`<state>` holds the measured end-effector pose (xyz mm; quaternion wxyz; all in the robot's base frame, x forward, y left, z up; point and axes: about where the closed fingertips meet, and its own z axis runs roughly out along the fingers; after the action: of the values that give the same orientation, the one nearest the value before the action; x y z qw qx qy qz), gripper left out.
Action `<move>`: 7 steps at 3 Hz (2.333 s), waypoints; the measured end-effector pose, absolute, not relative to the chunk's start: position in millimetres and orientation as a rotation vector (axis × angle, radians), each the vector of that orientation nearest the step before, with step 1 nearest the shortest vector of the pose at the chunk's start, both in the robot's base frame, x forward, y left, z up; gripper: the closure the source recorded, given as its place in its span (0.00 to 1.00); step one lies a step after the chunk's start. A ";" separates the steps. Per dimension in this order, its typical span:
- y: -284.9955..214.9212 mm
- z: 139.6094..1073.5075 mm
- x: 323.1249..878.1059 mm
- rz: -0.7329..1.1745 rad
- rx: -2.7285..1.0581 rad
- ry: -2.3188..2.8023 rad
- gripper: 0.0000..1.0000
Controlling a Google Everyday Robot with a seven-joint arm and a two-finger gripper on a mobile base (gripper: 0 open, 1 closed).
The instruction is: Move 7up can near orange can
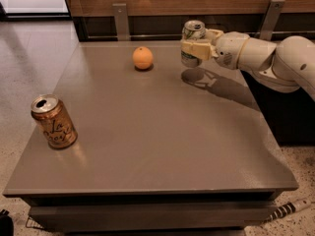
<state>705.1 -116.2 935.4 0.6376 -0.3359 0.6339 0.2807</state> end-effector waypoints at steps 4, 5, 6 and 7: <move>-32.0 927.1 566.4 0.789 -0.796 1.430 1.00; -2.2 916.5 536.2 0.826 -0.827 1.423 1.00; 33.7 905.6 507.2 0.885 -0.915 1.395 1.00; 33.7 905.6 507.2 0.885 -0.915 1.395 1.00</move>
Offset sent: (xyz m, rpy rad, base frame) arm -0.1237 0.0635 -0.0044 0.0883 0.0468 0.1015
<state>507.2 33.7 905.6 0.5865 -0.3924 0.5982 0.3798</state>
